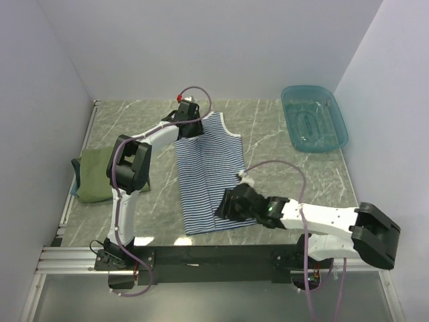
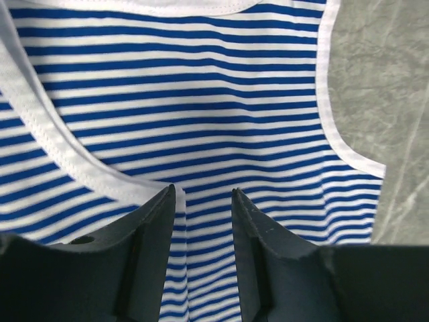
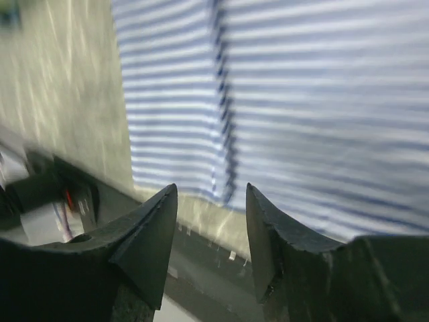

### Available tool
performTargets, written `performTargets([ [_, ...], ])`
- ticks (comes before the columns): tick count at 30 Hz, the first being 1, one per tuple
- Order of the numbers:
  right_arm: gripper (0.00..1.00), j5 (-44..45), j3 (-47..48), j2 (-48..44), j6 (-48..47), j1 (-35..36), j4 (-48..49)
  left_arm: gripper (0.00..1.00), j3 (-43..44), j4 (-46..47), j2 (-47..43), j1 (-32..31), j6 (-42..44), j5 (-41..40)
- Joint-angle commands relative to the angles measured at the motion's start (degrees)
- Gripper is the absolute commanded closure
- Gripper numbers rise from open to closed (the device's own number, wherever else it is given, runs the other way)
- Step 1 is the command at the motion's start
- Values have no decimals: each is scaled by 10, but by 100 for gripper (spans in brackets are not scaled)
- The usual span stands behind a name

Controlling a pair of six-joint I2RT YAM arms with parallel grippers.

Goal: Fold and stack the tank tops
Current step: Fold the tank top

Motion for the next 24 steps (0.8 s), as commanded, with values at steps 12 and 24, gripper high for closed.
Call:
performTargets([
  [12,47,85,30,2,-118,-240,-102,64,-47,46,-87,-40,-74,75],
  [24,50,72,-73,-15,5,-119,-84,66,-130,50,-138,-65,-103,67],
])
